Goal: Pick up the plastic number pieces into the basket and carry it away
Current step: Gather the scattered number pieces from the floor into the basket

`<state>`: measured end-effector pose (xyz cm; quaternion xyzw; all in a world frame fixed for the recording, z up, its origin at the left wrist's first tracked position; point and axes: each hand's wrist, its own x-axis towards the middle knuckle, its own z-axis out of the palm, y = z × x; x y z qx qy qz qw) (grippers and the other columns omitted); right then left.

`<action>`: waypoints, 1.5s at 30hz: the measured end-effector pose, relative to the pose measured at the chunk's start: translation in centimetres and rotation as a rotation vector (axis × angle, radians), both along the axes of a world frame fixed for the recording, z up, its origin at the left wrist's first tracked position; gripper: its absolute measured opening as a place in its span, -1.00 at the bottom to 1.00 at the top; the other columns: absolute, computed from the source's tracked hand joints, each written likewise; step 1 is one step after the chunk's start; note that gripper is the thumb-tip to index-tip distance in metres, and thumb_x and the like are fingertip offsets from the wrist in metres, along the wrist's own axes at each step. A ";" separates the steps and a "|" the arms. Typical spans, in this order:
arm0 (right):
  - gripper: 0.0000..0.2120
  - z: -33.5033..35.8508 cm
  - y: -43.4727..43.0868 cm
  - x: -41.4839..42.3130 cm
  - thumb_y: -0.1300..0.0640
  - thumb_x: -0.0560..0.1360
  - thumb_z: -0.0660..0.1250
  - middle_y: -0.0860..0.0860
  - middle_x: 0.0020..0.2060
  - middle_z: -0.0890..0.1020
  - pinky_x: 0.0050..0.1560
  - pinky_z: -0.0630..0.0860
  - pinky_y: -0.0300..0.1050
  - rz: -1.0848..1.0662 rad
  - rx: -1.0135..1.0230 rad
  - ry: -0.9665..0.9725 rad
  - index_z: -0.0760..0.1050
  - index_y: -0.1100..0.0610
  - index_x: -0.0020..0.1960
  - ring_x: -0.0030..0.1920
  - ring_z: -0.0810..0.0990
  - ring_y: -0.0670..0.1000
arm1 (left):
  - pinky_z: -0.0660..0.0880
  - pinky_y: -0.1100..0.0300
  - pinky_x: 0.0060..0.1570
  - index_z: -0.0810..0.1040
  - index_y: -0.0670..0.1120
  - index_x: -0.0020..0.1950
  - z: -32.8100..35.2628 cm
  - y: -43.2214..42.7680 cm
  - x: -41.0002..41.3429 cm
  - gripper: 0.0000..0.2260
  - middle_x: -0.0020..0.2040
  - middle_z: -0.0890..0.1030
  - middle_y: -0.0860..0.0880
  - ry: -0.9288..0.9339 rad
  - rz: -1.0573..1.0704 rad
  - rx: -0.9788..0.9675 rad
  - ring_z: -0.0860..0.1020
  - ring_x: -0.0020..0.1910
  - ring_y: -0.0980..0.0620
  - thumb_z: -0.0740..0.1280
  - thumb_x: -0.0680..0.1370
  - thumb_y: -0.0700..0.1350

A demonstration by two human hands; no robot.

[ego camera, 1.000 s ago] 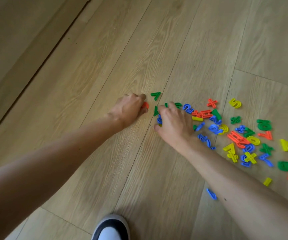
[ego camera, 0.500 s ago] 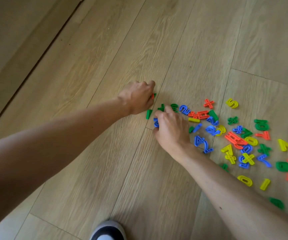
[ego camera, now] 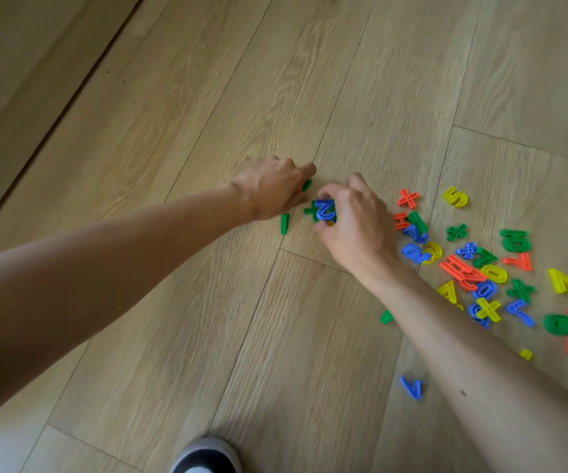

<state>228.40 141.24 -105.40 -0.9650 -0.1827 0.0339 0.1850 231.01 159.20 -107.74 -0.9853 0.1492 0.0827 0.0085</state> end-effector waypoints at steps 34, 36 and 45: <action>-0.65 -2.0 0.2 0.9 0.21 0.42 0.49 0.03 0.09 0.52 -0.14 0.50 -0.08 0.163 -0.049 -0.023 0.58 0.09 0.19 0.16 0.43 0.11 | 0.29 0.14 -0.47 0.36 -0.11 0.20 0.8 -3.1 -7.4 -0.68 -0.10 0.57 -0.06 -0.093 0.090 -0.037 0.61 -0.28 -0.12 0.11 0.64 0.12; -0.67 -2.0 0.2 0.8 0.20 0.43 0.48 0.04 0.08 0.54 -0.12 0.51 -0.07 0.177 -0.059 -0.023 0.58 0.10 0.19 0.14 0.43 0.11 | 0.31 0.14 -0.45 0.33 -0.10 0.26 0.6 -3.5 -7.3 -0.65 -0.05 0.59 -0.06 -0.086 0.077 -0.015 0.62 -0.27 -0.10 0.10 0.65 0.14; -0.68 -1.9 -0.2 0.9 0.17 0.41 0.51 0.04 0.00 0.60 -0.03 0.54 -0.05 0.192 0.026 0.002 0.60 0.12 0.15 0.11 0.47 0.12 | 0.42 0.11 -0.36 0.34 -0.14 0.34 -0.1 -3.8 -6.9 -0.69 -0.02 0.58 -0.08 -0.064 0.085 -0.011 0.62 -0.20 -0.12 0.08 0.68 0.01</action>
